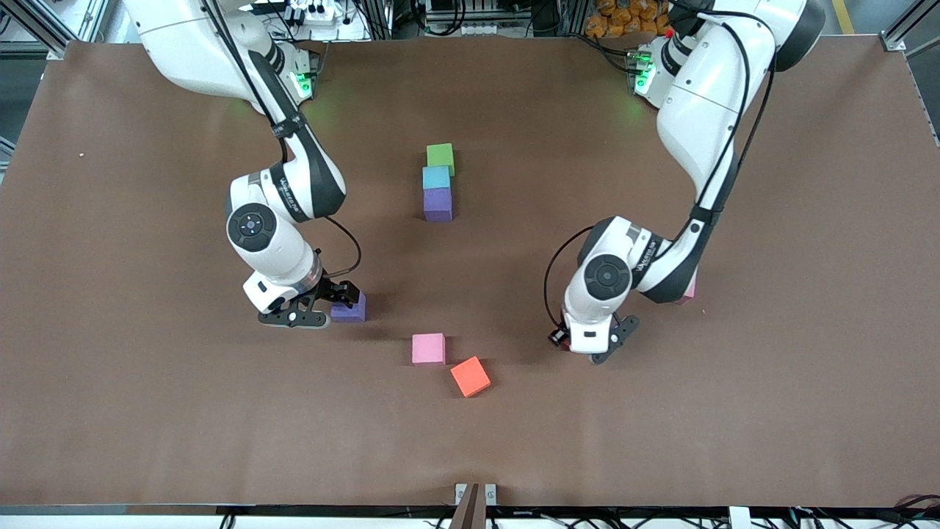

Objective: Arrange blocks into number 1

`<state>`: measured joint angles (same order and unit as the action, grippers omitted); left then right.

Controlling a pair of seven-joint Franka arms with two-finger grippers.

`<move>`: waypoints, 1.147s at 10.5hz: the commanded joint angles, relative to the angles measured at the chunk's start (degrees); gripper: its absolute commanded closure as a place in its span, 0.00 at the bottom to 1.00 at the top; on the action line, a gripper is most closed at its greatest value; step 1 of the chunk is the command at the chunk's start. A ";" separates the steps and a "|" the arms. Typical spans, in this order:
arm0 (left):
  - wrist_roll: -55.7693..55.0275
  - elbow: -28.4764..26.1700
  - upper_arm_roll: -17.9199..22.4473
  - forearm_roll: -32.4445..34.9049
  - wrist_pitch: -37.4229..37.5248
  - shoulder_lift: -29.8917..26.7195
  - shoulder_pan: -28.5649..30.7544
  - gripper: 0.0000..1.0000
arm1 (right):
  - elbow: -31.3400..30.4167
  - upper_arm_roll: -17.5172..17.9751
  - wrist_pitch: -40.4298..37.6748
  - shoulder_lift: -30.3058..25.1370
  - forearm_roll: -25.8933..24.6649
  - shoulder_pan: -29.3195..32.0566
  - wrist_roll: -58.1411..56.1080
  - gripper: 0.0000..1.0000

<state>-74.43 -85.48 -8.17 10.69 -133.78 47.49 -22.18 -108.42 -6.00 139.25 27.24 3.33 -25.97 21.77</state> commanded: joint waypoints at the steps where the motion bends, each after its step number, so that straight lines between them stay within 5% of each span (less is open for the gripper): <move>1: 1.21 0.22 0.35 4.50 0.36 -1.17 -5.74 1.00 | 1.46 0.29 -0.12 0.80 -0.78 0.31 -0.33 0.00; 4: 1.30 2.40 -0.87 0.67 1.67 -1.35 -12.08 1.00 | 1.46 0.29 -0.04 0.88 -0.52 -0.13 -0.42 0.00; 8: 9.64 7.68 -8.07 0.03 2.82 0.49 -14.63 1.00 | 2.51 0.38 1.98 3.34 0.19 -0.92 -0.24 0.00; 12: 13.69 8.04 -7.65 0.12 3.87 2.07 -20.00 1.00 | 2.52 0.38 3.65 5.45 0.28 -2.76 0.29 0.00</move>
<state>-63.13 -79.48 -16.46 12.10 -131.20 47.63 -41.16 -107.07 -5.56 142.26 31.20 3.36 -27.83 21.77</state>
